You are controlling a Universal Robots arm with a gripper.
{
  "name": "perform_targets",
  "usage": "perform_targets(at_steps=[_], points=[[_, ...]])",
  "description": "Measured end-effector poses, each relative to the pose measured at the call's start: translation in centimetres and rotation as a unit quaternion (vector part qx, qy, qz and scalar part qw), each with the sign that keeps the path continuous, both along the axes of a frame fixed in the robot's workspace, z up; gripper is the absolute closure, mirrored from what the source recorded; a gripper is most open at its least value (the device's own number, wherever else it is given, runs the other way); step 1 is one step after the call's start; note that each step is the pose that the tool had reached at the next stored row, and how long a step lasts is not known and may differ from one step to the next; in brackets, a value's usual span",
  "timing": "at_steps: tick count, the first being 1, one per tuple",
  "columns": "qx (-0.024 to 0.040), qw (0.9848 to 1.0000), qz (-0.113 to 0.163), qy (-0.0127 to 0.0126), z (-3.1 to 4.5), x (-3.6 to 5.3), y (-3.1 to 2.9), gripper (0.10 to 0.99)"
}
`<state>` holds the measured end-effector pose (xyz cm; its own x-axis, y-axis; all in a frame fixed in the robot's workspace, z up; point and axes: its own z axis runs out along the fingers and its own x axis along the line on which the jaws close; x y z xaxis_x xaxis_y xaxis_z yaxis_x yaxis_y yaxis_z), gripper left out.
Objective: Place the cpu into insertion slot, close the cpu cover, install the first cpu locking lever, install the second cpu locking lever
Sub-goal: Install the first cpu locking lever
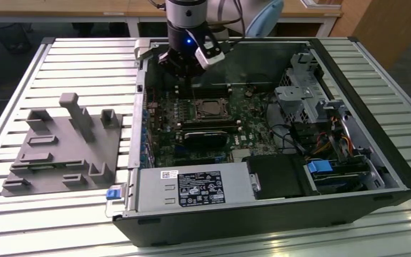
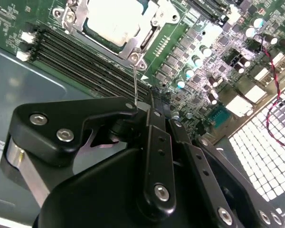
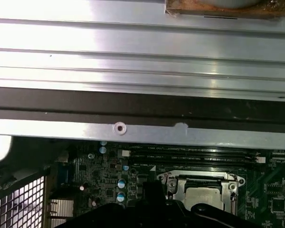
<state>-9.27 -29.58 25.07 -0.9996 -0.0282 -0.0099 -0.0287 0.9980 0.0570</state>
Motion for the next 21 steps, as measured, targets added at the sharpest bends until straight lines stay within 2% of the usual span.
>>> perform_targets(at_steps=[10,15,19,21], points=[[0.0001,1.0000,0.000,-0.0001,-0.03,0.87,0.00,0.980],[0.0000,1.0000,0.000,0.0001,-0.09,2.09,0.00,0.980],[0.0000,1.0000,0.000,0.0014,-0.21,3.82,0.00,0.980],[0.0003,1.0000,0.000,0.0015,-0.30,4.39,0.00,0.980]])
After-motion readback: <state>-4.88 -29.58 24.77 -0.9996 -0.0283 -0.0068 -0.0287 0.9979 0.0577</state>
